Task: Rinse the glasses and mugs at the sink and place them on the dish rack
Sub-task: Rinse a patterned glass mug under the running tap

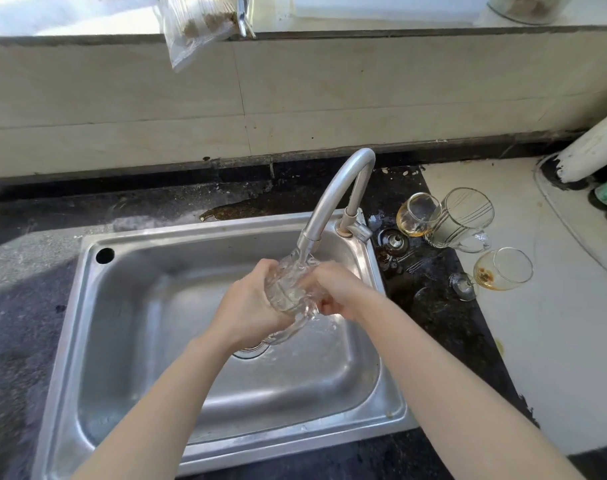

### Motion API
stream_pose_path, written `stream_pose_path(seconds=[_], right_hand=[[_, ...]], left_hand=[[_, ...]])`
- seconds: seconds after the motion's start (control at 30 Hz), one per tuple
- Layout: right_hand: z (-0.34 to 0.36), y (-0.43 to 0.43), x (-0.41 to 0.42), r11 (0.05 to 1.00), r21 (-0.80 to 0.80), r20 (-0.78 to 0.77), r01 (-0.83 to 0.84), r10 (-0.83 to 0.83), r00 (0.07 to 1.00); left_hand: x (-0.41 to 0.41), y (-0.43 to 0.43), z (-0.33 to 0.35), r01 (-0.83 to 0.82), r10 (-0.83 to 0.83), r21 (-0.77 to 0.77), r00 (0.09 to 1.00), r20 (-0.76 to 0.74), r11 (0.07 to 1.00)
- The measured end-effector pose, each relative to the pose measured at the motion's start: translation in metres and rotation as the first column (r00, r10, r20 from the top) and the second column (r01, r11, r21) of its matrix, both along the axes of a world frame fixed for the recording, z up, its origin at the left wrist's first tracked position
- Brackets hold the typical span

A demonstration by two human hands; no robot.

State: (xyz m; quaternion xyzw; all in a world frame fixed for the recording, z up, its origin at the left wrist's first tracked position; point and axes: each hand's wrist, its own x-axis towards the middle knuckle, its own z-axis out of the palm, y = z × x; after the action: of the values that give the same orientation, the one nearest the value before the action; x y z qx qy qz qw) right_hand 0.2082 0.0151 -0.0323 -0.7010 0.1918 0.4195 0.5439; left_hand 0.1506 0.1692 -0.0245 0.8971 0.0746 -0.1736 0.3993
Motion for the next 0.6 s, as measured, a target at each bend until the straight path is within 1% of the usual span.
stream_pose_path(seconds=[0.03, 0.07, 0.1, 0.13, 0.17, 0.2, 0.27, 0.3, 0.33, 0.4, 0.5, 0.53, 0.57, 0.6], right_hand=[[0.0, -0.001, 0.0, 1.0, -0.012, 0.05, 0.026, -0.026, 0.998], [-0.001, -0.002, 0.001, 0.999, -0.018, 0.115, 0.047, -0.044, 0.992], [-0.001, -0.002, 0.0, 0.998, -0.015, 0.196, 0.061, -0.057, 0.979], [-0.001, 0.0, -0.002, 0.997, -0.009, 0.292, 0.075, -0.069, 0.954], [-0.001, 0.002, -0.004, 0.995, -0.003, 0.385, 0.099, -0.09, 0.919], [0.001, 0.005, -0.008, 0.992, -0.002, 0.464, 0.126, -0.111, 0.879], [0.002, 0.01, -0.017, 0.987, -0.013, 0.583, 0.161, -0.123, 0.803], [0.002, 0.011, -0.02, 0.987, -0.008, 0.615, 0.163, -0.124, 0.778], [0.002, 0.012, -0.022, 0.987, 0.02, 0.618, 0.16, -0.138, 0.774], [0.0, 0.012, -0.019, 0.975, 0.065, 0.544, 0.21, -0.212, 0.812], [-0.004, 0.012, -0.011, 0.924, 0.003, 0.401, 0.381, -0.351, 0.846], [-0.006, 0.014, -0.009, 0.898, 0.0, 0.366, 0.439, -0.409, 0.836], [-0.007, 0.016, -0.009, 0.865, 0.002, 0.326, 0.502, -0.475, 0.817], [-0.01, 0.019, -0.008, 0.818, 0.013, 0.271, 0.575, -0.556, 0.786]], left_hand=[[0.0, 0.0, 0.003, -0.037, 0.026, -0.16, 0.997, -0.068, 0.986], [0.0, 0.0, 0.006, -0.077, 0.029, -0.354, 0.99, -0.14, 0.932], [-0.001, -0.001, 0.008, -0.101, 0.0, -0.516, 0.982, -0.191, 0.85], [-0.002, -0.003, 0.009, -0.114, -0.034, -0.606, 0.973, -0.228, 0.787], [-0.005, -0.004, 0.01, -0.13, -0.068, -0.64, 0.959, -0.275, 0.758], [-0.006, -0.005, 0.011, -0.166, -0.092, -0.645, 0.933, -0.348, 0.746], [-0.01, -0.006, 0.012, -0.281, -0.129, -0.635, 0.845, -0.52, 0.72], [-0.011, -0.006, 0.011, -0.348, -0.138, -0.639, 0.8, -0.584, 0.686], [-0.012, -0.006, 0.013, -0.428, -0.125, -0.642, 0.764, -0.633, 0.636], [-0.01, -0.009, 0.019, -0.566, -0.041, -0.618, 0.719, -0.694, 0.545], [-0.002, -0.017, 0.024, -0.665, 0.114, -0.591, 0.703, -0.702, 0.457], [0.001, -0.021, 0.026, -0.689, 0.195, -0.566, 0.696, -0.691, 0.453], [0.004, -0.027, 0.025, -0.708, 0.307, -0.522, 0.69, -0.656, 0.477], [0.004, -0.032, 0.025, -0.714, 0.434, -0.474, 0.695, -0.574, 0.515]])
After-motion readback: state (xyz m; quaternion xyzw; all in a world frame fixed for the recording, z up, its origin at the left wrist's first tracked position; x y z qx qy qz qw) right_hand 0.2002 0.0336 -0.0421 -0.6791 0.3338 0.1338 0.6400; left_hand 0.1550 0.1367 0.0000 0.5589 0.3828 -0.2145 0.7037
